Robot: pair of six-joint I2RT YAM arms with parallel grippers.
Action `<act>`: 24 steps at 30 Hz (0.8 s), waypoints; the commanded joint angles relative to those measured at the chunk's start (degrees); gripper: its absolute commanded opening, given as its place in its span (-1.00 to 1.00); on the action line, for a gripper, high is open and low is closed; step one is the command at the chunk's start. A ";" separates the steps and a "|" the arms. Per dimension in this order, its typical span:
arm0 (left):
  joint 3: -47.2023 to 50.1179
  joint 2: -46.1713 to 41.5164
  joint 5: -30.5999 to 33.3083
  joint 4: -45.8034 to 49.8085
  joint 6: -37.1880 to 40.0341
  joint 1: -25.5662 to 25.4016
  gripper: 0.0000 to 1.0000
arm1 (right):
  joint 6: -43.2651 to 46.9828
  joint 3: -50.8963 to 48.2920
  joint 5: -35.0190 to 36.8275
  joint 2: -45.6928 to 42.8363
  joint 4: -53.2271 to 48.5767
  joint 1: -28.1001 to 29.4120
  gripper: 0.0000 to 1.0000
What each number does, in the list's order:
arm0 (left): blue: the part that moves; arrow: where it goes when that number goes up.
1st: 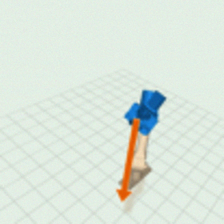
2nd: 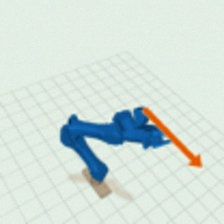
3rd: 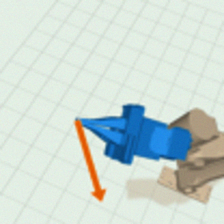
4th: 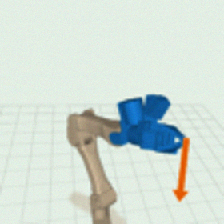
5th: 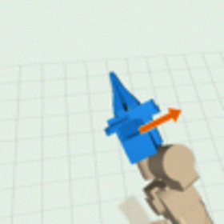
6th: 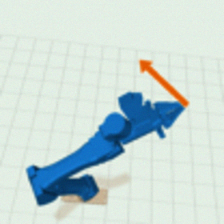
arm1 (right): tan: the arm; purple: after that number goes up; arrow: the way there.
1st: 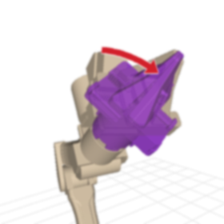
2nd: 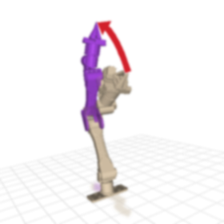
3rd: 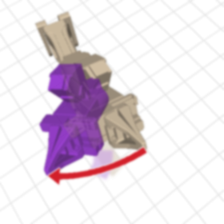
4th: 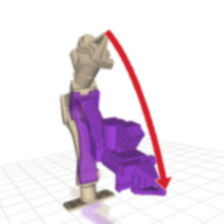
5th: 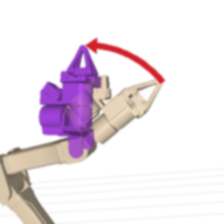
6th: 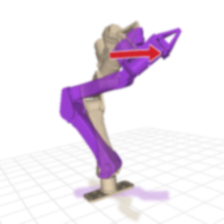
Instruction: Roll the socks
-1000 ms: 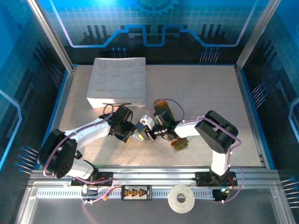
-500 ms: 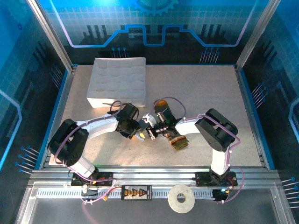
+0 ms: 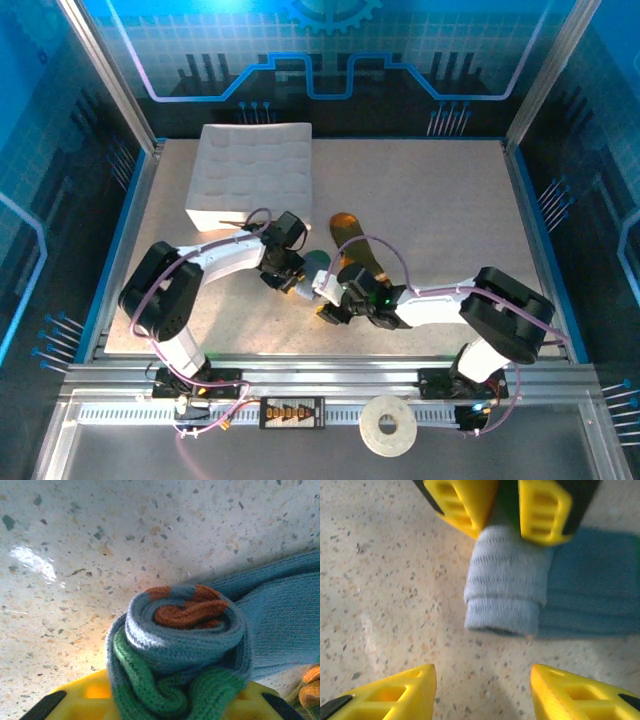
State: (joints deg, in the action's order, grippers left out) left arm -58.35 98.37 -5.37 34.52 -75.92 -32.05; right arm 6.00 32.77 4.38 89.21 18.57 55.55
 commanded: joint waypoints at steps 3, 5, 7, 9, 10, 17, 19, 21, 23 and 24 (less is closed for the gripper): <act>-1.40 7.44 -1.22 15.58 1.90 -0.99 -0.52 | 5.11 2.11 11.63 0.29 4.37 3.76 0.05; -3.13 8.67 -1.48 16.40 2.09 -0.91 -0.52 | 5.95 3.61 12.60 1.75 4.11 4.95 0.06; -4.65 9.91 -1.94 16.72 2.27 -0.95 -0.53 | 6.90 5.28 14.00 3.63 3.50 5.97 0.07; -5.91 11.15 -2.40 17.02 2.66 -0.94 -0.53 | 7.79 6.69 15.60 5.80 3.39 6.65 0.07; -6.58 11.71 -2.69 17.05 2.95 -0.89 -0.53 | 7.95 7.53 16.32 6.99 3.39 6.83 0.07; -9.53 14.03 -3.95 17.68 4.45 -0.67 -0.53 | 9.51 13.85 22.86 14.02 -1.12 7.21 -0.08; -9.93 14.04 -4.43 17.51 4.63 -0.67 -0.53 | 9.21 14.76 24.13 15.35 -2.79 7.25 -0.23; -10.12 13.58 -4.87 17.07 4.60 -0.66 -0.53 | 8.24 15.07 25.21 16.47 -5.77 7.20 -0.42; -10.05 12.40 -5.16 16.95 4.44 -0.62 -0.50 | 6.68 14.42 24.91 16.70 -7.04 7.12 -0.61; -9.88 11.64 -5.34 16.68 4.22 -0.58 -0.49 | 5.86 14.00 24.40 16.51 -7.57 6.93 -0.67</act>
State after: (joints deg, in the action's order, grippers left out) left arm -70.89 107.26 -7.16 48.18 -72.86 -31.68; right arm 13.85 46.89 26.55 102.98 15.99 63.40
